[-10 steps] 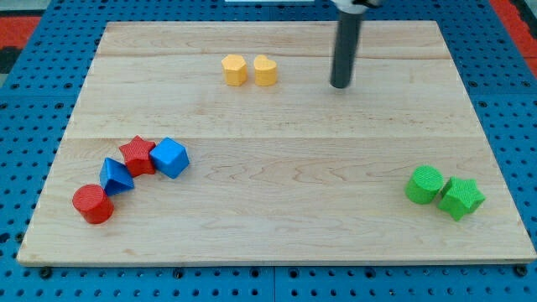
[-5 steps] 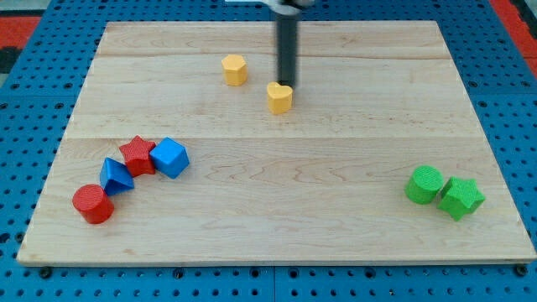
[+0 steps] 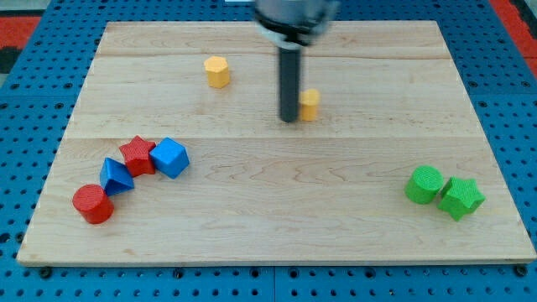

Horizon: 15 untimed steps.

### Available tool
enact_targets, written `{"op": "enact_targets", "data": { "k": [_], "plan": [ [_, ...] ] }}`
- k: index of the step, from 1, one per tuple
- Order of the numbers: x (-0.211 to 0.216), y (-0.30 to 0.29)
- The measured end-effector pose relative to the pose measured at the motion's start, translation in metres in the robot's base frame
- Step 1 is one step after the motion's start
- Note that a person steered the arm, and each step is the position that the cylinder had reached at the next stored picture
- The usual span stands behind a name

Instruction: Move the yellow blocks to the green blocks

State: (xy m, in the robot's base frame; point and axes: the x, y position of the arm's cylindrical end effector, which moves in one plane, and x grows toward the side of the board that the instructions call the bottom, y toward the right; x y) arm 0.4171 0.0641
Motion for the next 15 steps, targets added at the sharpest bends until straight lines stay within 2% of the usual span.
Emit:
{"op": "enact_targets", "data": {
  "k": [1, 2, 3, 4, 5, 6, 7, 8, 9, 10, 11, 12, 13, 14, 15],
  "plan": [
    [-0.019, -0.002],
    [-0.044, -0.031],
    [-0.050, 0.039],
    [-0.040, 0.081],
    [-0.075, 0.094],
    [-0.032, 0.117],
    [0.032, 0.118],
    [0.046, 0.123],
    [-0.021, 0.122],
    [-0.109, 0.100],
    [-0.166, 0.018],
    [-0.167, -0.095],
    [-0.132, -0.142],
    [-0.063, -0.123],
    [-0.062, -0.131]
  ]
}}
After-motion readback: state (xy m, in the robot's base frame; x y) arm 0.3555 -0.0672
